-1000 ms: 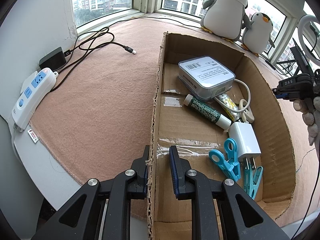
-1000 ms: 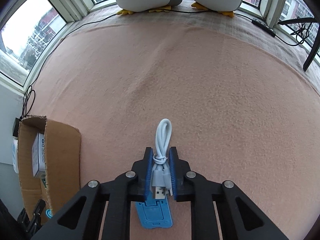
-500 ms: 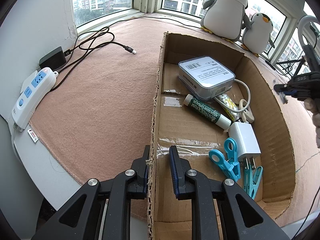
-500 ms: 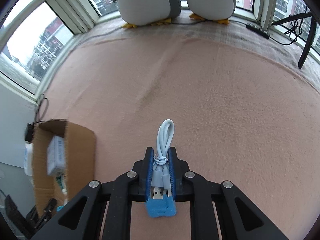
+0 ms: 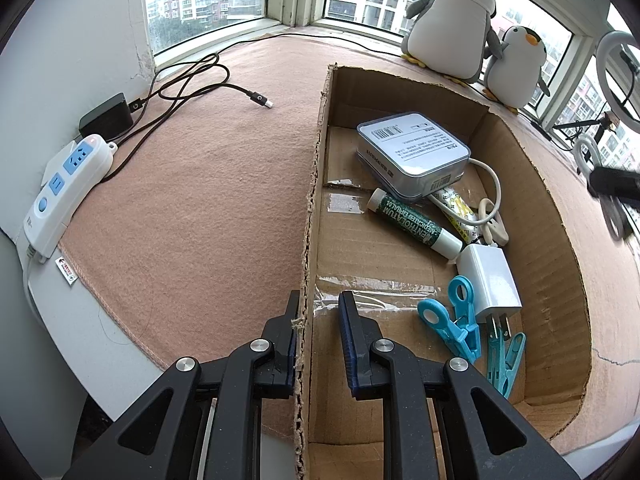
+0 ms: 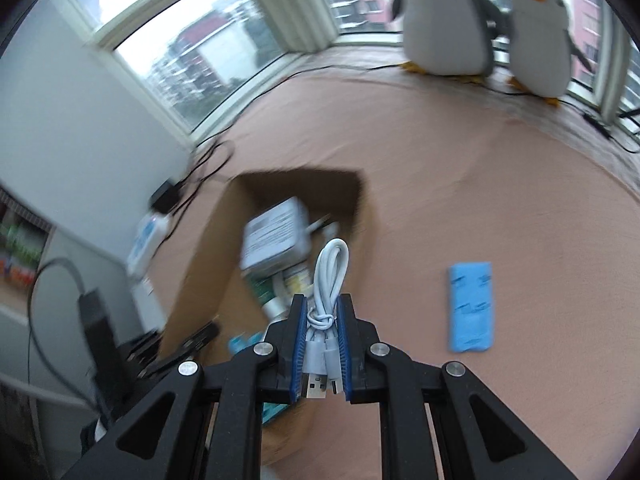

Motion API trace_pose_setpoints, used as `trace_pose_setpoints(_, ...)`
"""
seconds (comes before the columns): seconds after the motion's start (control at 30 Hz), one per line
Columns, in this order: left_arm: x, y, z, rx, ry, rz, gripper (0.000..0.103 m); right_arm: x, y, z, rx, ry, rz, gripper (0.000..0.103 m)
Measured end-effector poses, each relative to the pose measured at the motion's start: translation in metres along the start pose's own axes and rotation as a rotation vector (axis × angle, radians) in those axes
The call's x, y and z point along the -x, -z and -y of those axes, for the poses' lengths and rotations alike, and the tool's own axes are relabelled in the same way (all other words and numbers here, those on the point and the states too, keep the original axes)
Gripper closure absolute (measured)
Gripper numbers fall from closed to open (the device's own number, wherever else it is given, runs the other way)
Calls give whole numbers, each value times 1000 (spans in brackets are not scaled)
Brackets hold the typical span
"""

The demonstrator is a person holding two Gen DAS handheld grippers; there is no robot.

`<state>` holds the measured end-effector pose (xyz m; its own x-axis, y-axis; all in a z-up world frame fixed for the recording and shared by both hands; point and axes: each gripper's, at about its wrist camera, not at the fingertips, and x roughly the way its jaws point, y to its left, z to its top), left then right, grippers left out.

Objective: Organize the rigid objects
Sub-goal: 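Carry the short white cable into the box and open the right tool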

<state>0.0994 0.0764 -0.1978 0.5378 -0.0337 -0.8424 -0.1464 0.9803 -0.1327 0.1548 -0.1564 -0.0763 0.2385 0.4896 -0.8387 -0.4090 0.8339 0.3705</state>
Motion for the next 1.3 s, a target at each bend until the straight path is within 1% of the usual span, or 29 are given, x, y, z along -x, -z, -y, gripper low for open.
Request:
trace_pose_setpoints(0.17, 0, 0, 0, 1, 0, 1, 84, -16, 21, -30, 74, -31, -53, 90)
trace_pose_setpoints(0.37, 0, 0, 0, -2, -2, 2, 84, -36, 39, -45, 96, -39, -100, 90)
trace_pose_setpoints(0.93, 1, 1, -1, -3, -1, 1, 84, -55, 47, -51, 127, -11, -143, 89)
trace_pose_setpoints(1.0, 0, 1, -1, -3, -1, 1, 84, -54, 47, -51, 129, -9, -139, 87)
trace_pose_setpoints(1.1, 0, 1, -1, -3, -1, 1, 84, -53, 47, -53, 129, -4, -128, 76)
trace_pose_setpoints(1.3, 1, 1, -1, -3, -2, 2, 84, -44, 46, -49, 123, -5, -105, 75)
